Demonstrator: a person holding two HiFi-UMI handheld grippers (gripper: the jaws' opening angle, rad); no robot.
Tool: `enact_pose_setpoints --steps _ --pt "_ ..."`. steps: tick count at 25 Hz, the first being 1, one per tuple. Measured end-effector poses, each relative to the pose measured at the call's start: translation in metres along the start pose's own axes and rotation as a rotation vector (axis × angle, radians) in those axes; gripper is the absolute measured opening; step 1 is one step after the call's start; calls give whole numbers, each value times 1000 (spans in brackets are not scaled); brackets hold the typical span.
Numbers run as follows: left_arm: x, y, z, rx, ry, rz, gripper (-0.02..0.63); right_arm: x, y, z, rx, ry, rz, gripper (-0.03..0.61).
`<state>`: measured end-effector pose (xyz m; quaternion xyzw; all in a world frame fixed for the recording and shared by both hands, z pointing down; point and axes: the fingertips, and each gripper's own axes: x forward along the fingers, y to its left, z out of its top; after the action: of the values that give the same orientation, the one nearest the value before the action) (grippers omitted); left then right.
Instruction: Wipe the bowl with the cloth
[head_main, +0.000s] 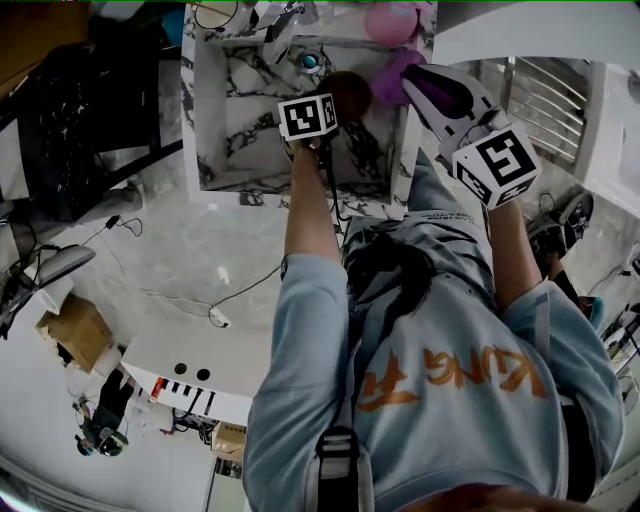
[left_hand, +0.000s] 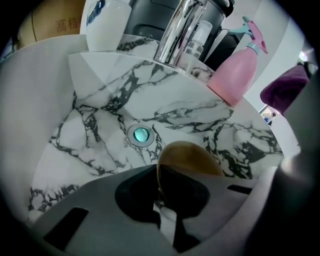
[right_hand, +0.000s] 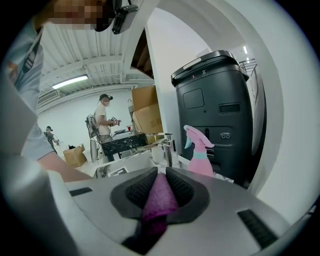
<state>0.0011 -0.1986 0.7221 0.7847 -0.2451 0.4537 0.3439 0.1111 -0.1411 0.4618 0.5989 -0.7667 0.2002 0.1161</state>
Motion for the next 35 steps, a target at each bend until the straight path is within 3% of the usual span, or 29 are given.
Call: enact_pose_setpoints --steps 10,16,21,27,35 --pt "4 2 -5 43 10 -17 31 0 14 0 -21 11 11 66" --pt "-12 7 4 38 -48 -27 31 -1 23 2 -34 2 12 66" --pt "-49 15 25 7 -180 -4 31 1 30 8 -47 -15 8 66" --pt "-117 25 63 -76 -450 23 31 2 39 18 -62 -52 -4 66" --pt "-223 39 74 -149 -714 80 31 17 66 60 -109 -153 26 66"
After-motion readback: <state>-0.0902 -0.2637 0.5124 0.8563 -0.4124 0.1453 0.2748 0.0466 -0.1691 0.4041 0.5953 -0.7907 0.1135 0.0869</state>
